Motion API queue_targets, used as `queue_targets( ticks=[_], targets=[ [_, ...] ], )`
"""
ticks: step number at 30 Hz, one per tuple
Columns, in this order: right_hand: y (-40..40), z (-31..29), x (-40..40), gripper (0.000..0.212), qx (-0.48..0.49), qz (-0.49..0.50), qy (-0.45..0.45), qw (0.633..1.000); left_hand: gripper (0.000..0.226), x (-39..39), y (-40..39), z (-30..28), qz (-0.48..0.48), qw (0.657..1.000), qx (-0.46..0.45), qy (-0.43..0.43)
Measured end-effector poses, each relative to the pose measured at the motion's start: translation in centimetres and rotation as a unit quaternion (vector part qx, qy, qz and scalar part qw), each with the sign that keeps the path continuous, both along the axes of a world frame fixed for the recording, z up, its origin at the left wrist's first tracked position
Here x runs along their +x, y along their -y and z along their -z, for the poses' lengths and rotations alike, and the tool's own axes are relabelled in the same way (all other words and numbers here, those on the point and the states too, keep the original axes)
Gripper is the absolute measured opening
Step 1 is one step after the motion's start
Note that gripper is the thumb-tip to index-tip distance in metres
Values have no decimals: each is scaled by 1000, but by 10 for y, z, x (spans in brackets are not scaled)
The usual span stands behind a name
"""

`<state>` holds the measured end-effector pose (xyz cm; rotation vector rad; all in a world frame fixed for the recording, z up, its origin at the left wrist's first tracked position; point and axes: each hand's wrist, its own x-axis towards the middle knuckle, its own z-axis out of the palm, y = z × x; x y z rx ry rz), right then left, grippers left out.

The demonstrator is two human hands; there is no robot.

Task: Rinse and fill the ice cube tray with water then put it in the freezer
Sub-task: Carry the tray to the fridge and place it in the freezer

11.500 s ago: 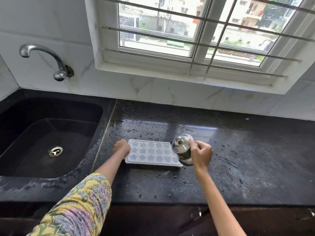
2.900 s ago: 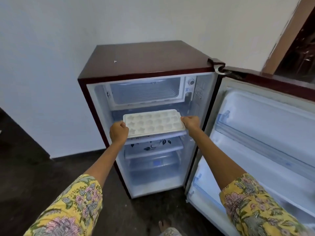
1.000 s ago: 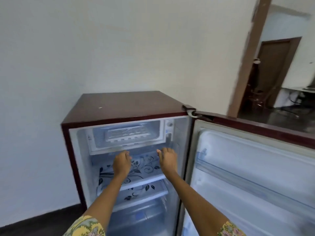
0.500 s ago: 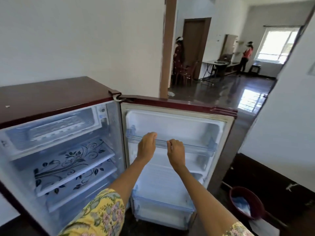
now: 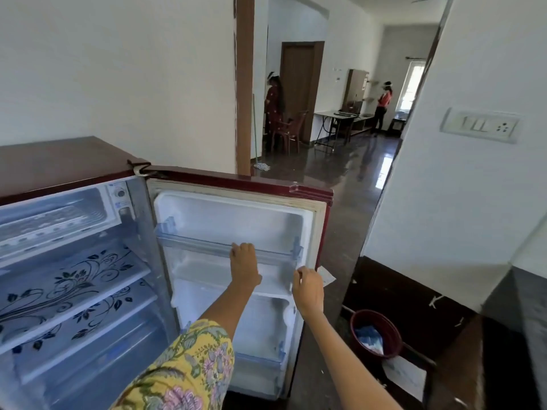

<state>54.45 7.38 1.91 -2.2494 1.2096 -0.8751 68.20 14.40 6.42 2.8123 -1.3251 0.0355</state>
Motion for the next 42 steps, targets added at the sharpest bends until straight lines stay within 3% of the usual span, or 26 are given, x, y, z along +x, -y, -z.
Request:
queue_targets(
  ticks=[5,9,12,16,22,26,28,31,36,42],
  targets=[
    [-13,15,-46,27,38,10,-22,999,87,-11,-51,7,-63,987,-101,-110],
    [-34,31,-62,28,33,19,-13,999,82,-14,-105,11,-106,982,-94,-124],
    [-60,28,-59,24,37,18,-3,999,90,-12,-151,12,-136,987,-27,-79],
    [-96,18,-45,51,-7,-112,35,993,105,9,-206,19,-159,984,-17,-75],
    [-188,27,1,17,31,-216,107,970,104,57,-304,20,-112,973,-132,-153],
    [-252,34,46,20,48,-299,119,946,56,74,-373,39,-182,957,-162,-159],
    [-288,35,73,27,54,-330,99,937,46,87,-408,55,-205,953,-156,-159],
    [-340,36,120,39,78,-342,63,934,52,108,-450,75,-237,940,-184,-161],
    [-412,27,199,36,96,-350,15,932,57,142,-497,84,-262,913,-254,-180],
    [-463,18,291,41,99,-355,-22,929,70,202,-515,81,-275,912,-272,-136]
  ],
)
